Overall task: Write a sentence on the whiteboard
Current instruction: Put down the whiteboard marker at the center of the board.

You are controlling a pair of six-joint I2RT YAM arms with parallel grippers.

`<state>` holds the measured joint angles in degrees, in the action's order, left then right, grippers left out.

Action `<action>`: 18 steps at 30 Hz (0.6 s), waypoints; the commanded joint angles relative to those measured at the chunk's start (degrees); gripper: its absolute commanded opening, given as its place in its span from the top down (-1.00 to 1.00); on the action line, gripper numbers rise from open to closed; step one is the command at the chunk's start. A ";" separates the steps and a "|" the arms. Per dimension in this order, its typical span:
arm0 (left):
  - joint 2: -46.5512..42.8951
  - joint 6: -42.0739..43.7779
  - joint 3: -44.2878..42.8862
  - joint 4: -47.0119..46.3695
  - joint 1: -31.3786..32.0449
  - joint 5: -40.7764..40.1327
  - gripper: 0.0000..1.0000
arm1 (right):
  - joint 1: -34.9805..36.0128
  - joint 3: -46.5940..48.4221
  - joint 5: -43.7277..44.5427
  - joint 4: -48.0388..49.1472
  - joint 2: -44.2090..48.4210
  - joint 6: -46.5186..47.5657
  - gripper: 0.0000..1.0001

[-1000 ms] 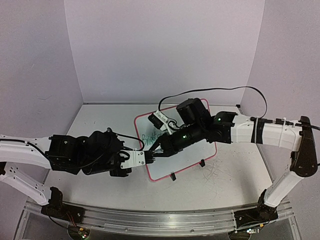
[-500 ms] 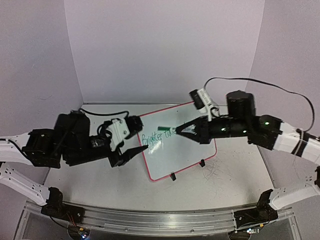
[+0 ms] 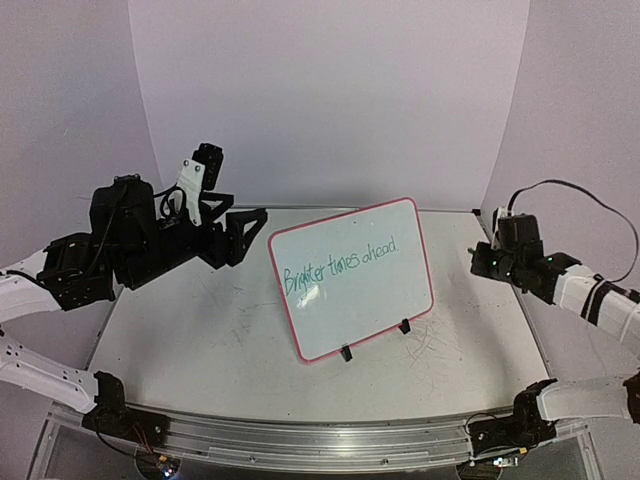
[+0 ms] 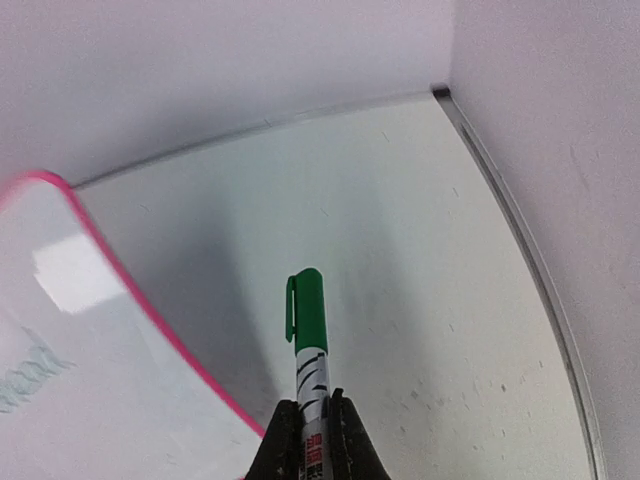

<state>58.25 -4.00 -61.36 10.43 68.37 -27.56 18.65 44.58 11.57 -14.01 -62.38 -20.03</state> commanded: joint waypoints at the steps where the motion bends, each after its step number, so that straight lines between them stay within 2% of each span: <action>1: -2.31 -9.32 2.33 -1.08 -0.93 -0.89 -0.53 | -1.54 -6.94 -1.51 11.25 -3.07 -4.29 1.00; 4: -3.02 -10.35 3.28 -1.10 -0.86 -2.12 -0.53 | -1.59 -10.90 -2.76 16.16 -6.54 -6.65 0.99; 7: -3.46 -10.42 3.41 -1.04 -0.96 -1.83 -0.56 | -1.61 -13.23 -5.96 18.20 -9.99 -8.91 0.89; 11: -4.25 -11.61 2.73 -0.94 -0.93 -1.39 -0.75 | -1.59 -16.96 -7.54 21.29 -11.35 -13.07 0.81; 18: -5.98 -11.47 0.58 -0.77 -0.92 -4.05 -0.86 | -1.62 -15.93 -8.57 20.00 -13.75 -15.82 0.48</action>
<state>53.85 -15.09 -57.91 10.48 67.44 -29.48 16.97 27.99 4.16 3.47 -75.46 -32.84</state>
